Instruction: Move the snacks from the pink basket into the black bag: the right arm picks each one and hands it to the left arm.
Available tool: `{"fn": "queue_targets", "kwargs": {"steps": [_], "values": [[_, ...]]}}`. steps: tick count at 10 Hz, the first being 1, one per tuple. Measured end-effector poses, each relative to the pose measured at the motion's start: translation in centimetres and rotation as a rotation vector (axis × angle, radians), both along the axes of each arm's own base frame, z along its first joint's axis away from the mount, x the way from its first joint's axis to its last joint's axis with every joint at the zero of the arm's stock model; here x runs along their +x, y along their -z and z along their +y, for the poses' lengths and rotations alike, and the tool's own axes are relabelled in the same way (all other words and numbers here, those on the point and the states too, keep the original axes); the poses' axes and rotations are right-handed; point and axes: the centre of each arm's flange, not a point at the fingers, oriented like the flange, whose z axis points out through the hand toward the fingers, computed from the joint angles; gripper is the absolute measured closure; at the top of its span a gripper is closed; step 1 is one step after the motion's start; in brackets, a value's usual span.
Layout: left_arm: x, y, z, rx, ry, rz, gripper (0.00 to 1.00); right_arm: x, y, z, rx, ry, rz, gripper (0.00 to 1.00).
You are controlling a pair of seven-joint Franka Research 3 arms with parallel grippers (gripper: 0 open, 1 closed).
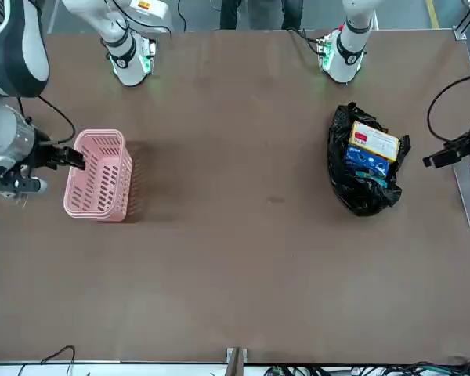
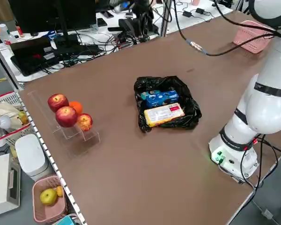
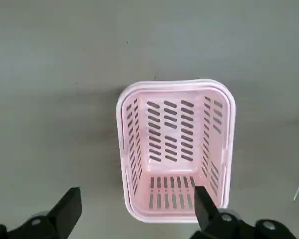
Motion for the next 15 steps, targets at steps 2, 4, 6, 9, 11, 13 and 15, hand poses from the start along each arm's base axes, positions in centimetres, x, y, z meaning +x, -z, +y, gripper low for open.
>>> {"fn": "queue_targets", "kwargs": {"steps": [2,4,6,9,11,13,15], "values": [[-0.7,-3.3,-1.3,0.023,0.074,-0.06,0.0,-1.4,-3.2,-1.8,0.005,0.029,-0.032,0.0],[-1.0,-6.4,-3.1,0.052,0.147,-0.102,0.0,-1.8,-6.3,-2.0,0.0,0.025,-0.055,0.0],[-1.0,-10.2,-5.8,0.064,0.242,-0.175,0.0,-1.7,-8.2,-1.1,-0.015,0.005,-0.087,0.0],[-1.0,-11.3,-8.7,0.091,0.379,-0.2,0.0,-1.8,-8.7,-0.6,-0.016,-0.005,-0.081,0.0],[-1.1,-11.3,-9.7,0.086,0.415,-0.188,0.0,-1.9,-8.6,-0.6,-0.016,-0.005,-0.072,0.0],[-1.2,-11.2,-9.7,0.085,0.416,-0.181,0.0,-2.0,-8.1,-0.6,-0.016,-0.004,-0.06,0.0],[-1.1,-11.2,-10.0,0.158,0.437,-0.171,0.0,-2.0,-7.7,-0.7,-0.016,-0.004,-0.051,0.0]]}}
